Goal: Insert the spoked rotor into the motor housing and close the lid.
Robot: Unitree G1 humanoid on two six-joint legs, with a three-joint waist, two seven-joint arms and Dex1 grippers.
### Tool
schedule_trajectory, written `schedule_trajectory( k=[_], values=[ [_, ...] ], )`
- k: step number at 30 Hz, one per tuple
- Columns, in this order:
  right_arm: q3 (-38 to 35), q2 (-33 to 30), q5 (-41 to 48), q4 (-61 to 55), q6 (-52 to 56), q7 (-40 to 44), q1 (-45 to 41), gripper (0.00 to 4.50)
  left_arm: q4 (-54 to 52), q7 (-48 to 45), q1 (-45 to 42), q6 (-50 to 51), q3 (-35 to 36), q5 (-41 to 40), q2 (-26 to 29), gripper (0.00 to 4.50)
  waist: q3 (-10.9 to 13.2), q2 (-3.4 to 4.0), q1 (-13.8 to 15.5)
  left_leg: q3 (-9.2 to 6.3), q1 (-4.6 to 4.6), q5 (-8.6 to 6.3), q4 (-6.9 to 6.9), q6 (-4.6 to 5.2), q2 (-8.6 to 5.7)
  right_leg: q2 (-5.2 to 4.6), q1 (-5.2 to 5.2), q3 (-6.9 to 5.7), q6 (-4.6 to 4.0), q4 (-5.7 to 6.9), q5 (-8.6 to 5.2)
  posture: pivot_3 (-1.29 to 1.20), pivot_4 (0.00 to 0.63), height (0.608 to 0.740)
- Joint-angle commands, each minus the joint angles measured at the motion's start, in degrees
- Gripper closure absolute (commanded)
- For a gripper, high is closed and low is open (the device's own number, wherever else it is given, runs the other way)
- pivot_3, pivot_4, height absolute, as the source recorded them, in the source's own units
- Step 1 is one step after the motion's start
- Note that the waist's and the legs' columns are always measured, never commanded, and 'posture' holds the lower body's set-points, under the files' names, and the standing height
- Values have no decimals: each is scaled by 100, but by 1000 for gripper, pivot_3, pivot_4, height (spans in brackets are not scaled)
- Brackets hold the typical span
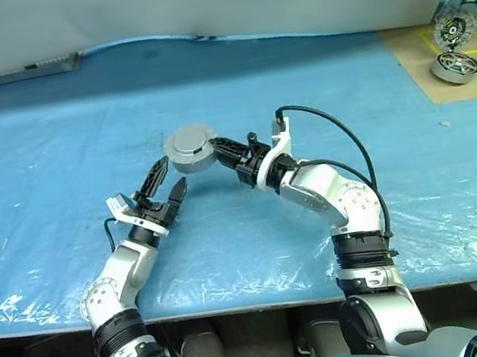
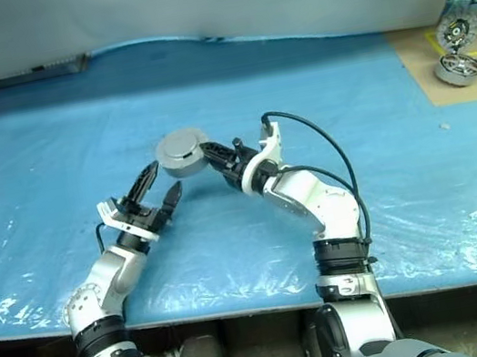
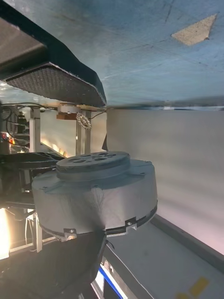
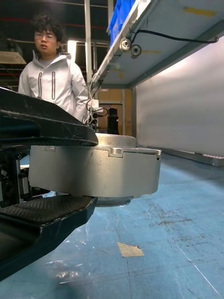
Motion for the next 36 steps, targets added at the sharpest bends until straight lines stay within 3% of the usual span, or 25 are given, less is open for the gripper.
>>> schedule_trajectory(
  k=[1, 8, 25, 36],
  values=[
    [99, 230, 132, -133, -91, 202, -113, 3388, -552, 270, 122, 169, -201, -637, 21, 0, 0, 0, -1, 0, -2, 0, 0, 0, 0, 0, 0, 0, 0, -1, 0, 0, 150, 740],
    [38, 173, -77, 97, -223, 367, -101, 3388, -1230, 954, 505, -101, -530, -1462, 76, 0, 0, 0, -2, -11, -9, 0, 1, 0, 1, 3, -1, -6, 0, -1, 0, 0, 150, 740],
    [325, 276, 47, -278, -7, 331, 203, 3388, -909, 1503, -75, -1062, -1239, -1201, -70, 0, -1, -2, -1, -15, -11, 0, 13, 0, -1, 4, 0, -5, 6, 5, 4, 0, 150, 740],
    [48, 232, -240, -216, -542, 511, -66, 3388, -1543, 2019, 330, -1148, -1482, -1604, -107, 0, -1, -2, -8, -18, -14, 0, 20, 0, -1, 4, 0, -5, 8, 9, 5, 0, 150, 740]
  ],
)
